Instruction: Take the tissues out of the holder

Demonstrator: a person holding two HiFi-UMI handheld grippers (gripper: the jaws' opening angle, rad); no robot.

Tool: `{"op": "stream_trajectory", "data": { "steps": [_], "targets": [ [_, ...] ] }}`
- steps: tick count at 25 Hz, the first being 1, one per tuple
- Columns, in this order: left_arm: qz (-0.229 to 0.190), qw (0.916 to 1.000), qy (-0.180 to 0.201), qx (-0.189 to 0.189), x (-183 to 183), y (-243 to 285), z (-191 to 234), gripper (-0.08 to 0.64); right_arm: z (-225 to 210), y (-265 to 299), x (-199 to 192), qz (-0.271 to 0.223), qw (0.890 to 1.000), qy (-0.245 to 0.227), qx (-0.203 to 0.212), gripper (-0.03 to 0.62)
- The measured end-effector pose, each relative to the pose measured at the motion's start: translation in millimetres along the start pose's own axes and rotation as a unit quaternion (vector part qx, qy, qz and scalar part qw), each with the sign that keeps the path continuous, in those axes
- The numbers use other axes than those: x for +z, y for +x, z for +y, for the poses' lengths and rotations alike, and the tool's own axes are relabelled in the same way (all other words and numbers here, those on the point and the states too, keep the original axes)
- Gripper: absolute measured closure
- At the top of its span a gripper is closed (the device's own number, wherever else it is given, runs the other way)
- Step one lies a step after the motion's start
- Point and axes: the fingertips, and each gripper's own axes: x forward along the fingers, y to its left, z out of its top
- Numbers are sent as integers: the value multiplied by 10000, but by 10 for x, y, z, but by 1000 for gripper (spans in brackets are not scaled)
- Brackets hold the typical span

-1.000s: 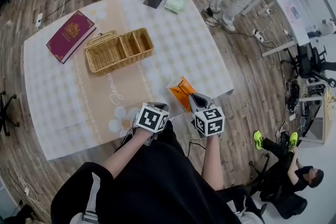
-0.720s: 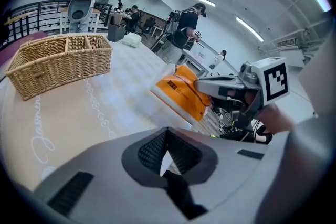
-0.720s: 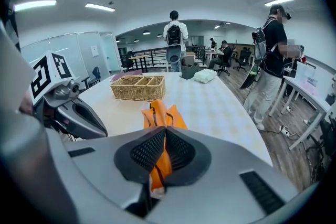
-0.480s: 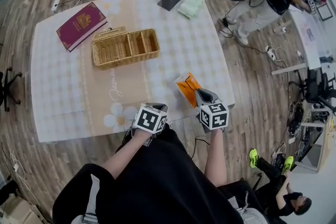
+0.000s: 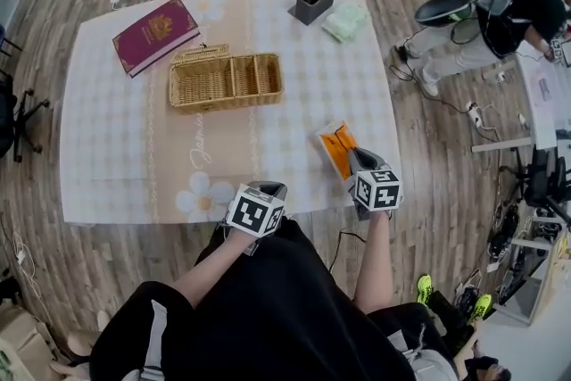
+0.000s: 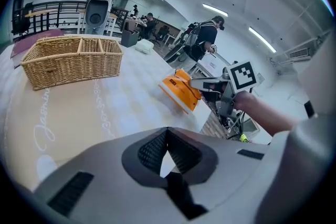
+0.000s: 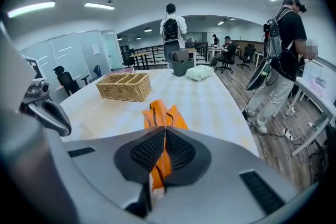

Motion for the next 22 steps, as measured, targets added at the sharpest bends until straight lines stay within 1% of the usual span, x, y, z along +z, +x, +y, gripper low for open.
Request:
{"op": "stream_trajectory", "data": {
  "steps": [7, 11, 18, 22],
  "targets": [
    [-79, 9997, -185, 164, 21, 1, 86, 560, -244, 170, 67, 100, 9998, -91, -110, 574],
    [-308, 9988, -259, 284, 70, -40, 143, 560, -331, 305, 104, 162, 9996, -150, -155, 574],
    [-270, 9979, -421, 400, 57, -67, 228, 560, -360, 518, 150, 372, 9986, -310, -194, 574],
    [-247, 9977, -472, 423, 64, -61, 274, 560, -320, 588, 119, 380, 9991, -155, -66, 574]
  ]
}}
